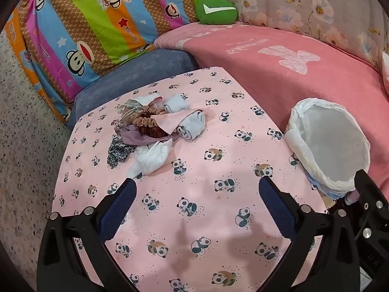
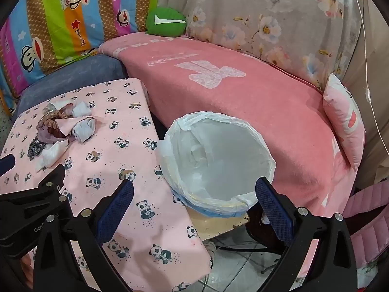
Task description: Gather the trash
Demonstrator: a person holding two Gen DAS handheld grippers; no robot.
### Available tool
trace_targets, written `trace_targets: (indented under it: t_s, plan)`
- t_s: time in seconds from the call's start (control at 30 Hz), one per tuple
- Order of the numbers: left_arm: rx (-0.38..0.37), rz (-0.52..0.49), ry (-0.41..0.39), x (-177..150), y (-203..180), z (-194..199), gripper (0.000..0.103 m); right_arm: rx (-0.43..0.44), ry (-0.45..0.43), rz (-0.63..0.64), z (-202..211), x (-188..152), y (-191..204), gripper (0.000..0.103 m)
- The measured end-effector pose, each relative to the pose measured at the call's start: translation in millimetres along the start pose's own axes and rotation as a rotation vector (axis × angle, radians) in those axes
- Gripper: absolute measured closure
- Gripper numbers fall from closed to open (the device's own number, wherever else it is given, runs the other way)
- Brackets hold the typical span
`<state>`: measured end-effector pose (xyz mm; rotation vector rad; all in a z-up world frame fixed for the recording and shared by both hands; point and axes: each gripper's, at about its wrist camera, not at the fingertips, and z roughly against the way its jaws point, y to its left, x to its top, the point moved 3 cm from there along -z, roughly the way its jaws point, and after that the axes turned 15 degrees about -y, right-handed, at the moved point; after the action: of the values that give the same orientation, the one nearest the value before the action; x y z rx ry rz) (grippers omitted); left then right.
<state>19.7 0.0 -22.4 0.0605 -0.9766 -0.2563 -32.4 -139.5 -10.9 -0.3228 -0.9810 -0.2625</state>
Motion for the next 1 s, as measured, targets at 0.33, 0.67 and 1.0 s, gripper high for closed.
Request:
trace_targets:
  t_s: [0.33,0.67,1.0]
  plan:
    - [-0.007,0.003,-0.005,3.0,-0.8,8.2,0.007,0.004,-0.011,-0.010,2.6,0.7,-2.1,0.005]
    - [-0.002,0.009,-0.001,-0.8,-1.4,4.8,0.007,0.007,-0.015,-0.017,4.9,4.1,-5.6,0.005]
    - [-0.003,0.012,-0.001,-0.9,-1.6,5.0,0.007,0.003,-0.023,-0.013,9.4,4.4,-5.7,0.005]
